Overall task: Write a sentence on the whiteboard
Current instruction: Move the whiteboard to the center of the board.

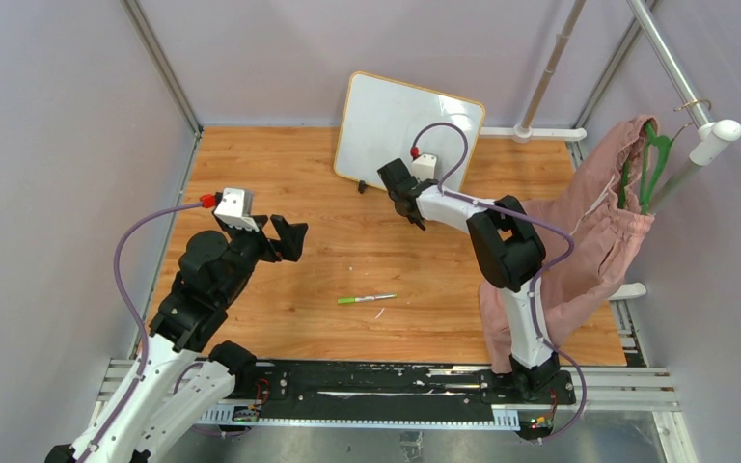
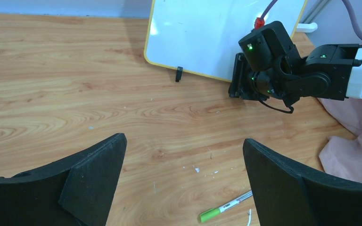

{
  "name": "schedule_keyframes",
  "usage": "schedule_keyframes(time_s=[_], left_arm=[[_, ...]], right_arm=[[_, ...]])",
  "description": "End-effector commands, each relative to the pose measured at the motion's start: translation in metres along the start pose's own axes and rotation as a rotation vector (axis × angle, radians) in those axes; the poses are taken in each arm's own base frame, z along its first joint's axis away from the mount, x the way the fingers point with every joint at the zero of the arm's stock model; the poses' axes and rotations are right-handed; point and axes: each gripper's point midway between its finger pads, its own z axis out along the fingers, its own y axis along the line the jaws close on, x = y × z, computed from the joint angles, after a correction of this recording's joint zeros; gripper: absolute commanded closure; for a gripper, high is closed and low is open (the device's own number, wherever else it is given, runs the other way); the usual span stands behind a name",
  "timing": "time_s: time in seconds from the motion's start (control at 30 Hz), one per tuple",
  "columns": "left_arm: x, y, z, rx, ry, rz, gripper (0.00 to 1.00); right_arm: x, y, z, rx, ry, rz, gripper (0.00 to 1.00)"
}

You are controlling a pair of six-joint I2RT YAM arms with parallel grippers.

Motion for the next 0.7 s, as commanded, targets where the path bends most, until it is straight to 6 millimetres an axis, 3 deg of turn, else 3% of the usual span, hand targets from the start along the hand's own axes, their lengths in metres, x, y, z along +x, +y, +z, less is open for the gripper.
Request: schedule_keyframes(time_s=[0.0,0.17,0.57,0.67], left_arm=[[0.002,-0.002,0.000,0.006,0.008,0.001,0.00],[0.003,-0.002,0.002,0.007,0.014,0.000,0.00],[0.004,-0.002,0.001,0.009,0.015,-0.002,0.00],[0.003,-0.003,0.001,0.009,0.015,-0.002,0.00]], right_arm=[[0.000,-0.005,0.014,0.034,-0.001,0.034,0.53],[0.003,-0.006,0.018,0.040,-0.003,0.035,0.61],[0.010,-0.010,0.017,0.029,0.009,-0.013,0.98],[0.015,-0.013,0.015,0.022,0.026,-0.029,1.00]])
